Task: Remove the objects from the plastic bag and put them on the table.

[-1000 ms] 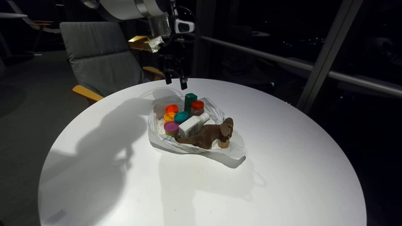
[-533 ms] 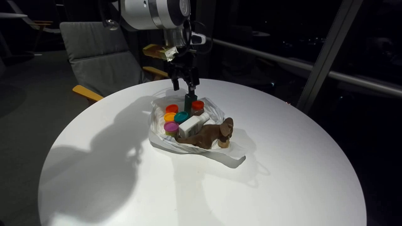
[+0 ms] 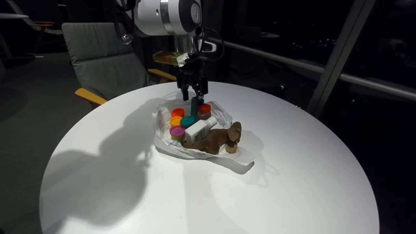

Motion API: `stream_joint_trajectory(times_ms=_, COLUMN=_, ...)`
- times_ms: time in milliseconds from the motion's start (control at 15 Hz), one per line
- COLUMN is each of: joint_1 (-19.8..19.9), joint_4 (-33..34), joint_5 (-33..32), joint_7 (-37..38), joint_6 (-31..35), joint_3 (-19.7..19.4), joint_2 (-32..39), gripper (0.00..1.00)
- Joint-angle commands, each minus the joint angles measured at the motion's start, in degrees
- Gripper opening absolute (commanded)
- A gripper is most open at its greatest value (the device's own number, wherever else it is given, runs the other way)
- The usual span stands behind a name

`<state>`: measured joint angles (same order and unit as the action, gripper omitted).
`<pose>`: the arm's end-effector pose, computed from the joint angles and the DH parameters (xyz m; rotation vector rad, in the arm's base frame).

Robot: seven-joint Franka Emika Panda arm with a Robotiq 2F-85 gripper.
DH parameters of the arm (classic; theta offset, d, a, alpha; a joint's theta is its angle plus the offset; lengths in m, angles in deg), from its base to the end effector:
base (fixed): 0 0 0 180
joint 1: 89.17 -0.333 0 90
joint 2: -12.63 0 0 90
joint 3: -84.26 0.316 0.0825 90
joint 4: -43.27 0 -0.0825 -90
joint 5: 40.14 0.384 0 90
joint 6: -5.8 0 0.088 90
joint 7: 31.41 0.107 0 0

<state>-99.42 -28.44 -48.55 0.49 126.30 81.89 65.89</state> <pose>0.7372 0.1027 0.1909 2.9283 -0.4791 -0.0288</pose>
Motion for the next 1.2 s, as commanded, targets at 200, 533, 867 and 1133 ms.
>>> stream_joint_trajectory(times_ms=200, joint_1=-0.3, joint_4=8.8, joint_5=1.5, joint_7=-2.1, joint_6=-4.4, joint_3=-1.0, joint_2=3.8, gripper=0.27)
stream_joint_trajectory(times_ms=533, joint_1=-0.2, joint_4=9.3, joint_5=1.5, joint_7=-2.0, joint_6=-5.3, joint_3=-1.2, joint_2=3.8, gripper=0.09)
stream_joint_trajectory(times_ms=867, joint_1=-0.2, joint_4=3.5, joint_5=2.2, joint_7=-0.8, joint_6=-4.2, joint_3=-1.0, joint_2=-3.1, gripper=0.09)
stream_joint_trajectory(times_ms=1133, joint_1=-1.5, joint_4=-6.4, joint_5=1.8, joint_7=1.1, joint_6=-1.5, joint_3=-1.2, joint_2=-14.0, gripper=0.09)
